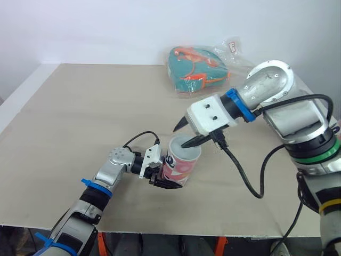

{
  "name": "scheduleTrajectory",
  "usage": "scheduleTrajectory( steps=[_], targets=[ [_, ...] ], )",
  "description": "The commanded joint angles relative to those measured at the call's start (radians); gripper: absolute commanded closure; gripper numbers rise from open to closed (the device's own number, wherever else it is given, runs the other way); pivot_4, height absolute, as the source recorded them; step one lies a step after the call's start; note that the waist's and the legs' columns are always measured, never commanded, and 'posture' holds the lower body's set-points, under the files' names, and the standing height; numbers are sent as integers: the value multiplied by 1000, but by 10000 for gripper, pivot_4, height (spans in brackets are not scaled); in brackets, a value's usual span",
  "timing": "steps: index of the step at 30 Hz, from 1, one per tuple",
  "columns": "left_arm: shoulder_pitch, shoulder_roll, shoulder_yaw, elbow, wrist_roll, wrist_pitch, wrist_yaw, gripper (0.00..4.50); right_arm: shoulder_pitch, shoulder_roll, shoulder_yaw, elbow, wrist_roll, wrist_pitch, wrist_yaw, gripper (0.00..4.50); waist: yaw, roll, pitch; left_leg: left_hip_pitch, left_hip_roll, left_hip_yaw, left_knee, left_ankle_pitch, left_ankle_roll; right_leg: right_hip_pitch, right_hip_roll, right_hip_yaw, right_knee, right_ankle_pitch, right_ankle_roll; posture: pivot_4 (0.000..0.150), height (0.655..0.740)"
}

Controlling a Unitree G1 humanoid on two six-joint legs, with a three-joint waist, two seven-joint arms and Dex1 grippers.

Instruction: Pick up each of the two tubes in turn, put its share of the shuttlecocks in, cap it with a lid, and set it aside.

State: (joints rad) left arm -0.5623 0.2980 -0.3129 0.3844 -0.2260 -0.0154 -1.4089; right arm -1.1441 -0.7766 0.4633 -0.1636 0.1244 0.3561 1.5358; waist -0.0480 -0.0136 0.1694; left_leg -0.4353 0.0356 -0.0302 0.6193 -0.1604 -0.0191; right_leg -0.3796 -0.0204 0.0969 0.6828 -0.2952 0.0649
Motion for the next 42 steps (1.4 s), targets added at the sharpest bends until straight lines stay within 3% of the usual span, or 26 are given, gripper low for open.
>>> scheduleTrajectory(
  steps=[1, 5, 11, 14, 20, 40, 42],
  targets=[
    [19, 21, -7, 21, 14, 29, -3, 15297, 38, 9, 33, -8, -12, 60, 20, 10105, 0, 0, 0, 0, 0, 0, 0, 0, 0, 0, 0, 0, 0, 0, 0, 1500, 7387],
    [18, 18, -7, 22, 14, 29, -1, 15297, 33, 22, 1, -8, 15, 118, 19, 10105, 0, 0, 0, 0, 0, 0, 0, 0, 0, 0, 0, 0, 0, 0, -1, 1500, 7387],
    [16, 16, -8, 26, 15, 24, -1, 15297, -43, 27, -167, 60, 199, 278, 49, 10105, 1, 0, 1, -2, 1, 0, 0, 0, 0, -2, 1, 0, 0, 3, -5, 1500, 7387],
    [13, 16, -9, 32, 14, 21, -2, 15297, -41, -3, -198, 63, 250, 326, 57, 18292, 2, 0, 1, -3, 0, 0, 0, 0, 0, -3, 0, 0, 0, 2, -4, 1500, 7387],
    [5, 13, -10, 45, 18, 12, -9, 15297, -12, -44, -178, 30, 284, 321, 76, 44841, 0, 0, 1, -3, 0, 0, -1, 0, 0, -3, 1, 1, 0, 2, -5, 1500, 7387],
    [-7, 4, -4, 89, 39, -64, 18, 15297, 21, -32, 47, -55, 208, 253, 79, 44841, 1, 0, 1, -3, 1, 0, -1, 0, 0, -4, 1, 1, 0, 2, -4, 1500, 7387],
    [-3, 6, -5, 84, 32, -61, 12, 15297, 50, -26, 100, -56, 139, 204, 72, 44841, 1, 0, 1, -3, 1, 0, -1, 0, 0, -3, 1, 1, 0, 2, -4, 1500, 7387]
  ],
)
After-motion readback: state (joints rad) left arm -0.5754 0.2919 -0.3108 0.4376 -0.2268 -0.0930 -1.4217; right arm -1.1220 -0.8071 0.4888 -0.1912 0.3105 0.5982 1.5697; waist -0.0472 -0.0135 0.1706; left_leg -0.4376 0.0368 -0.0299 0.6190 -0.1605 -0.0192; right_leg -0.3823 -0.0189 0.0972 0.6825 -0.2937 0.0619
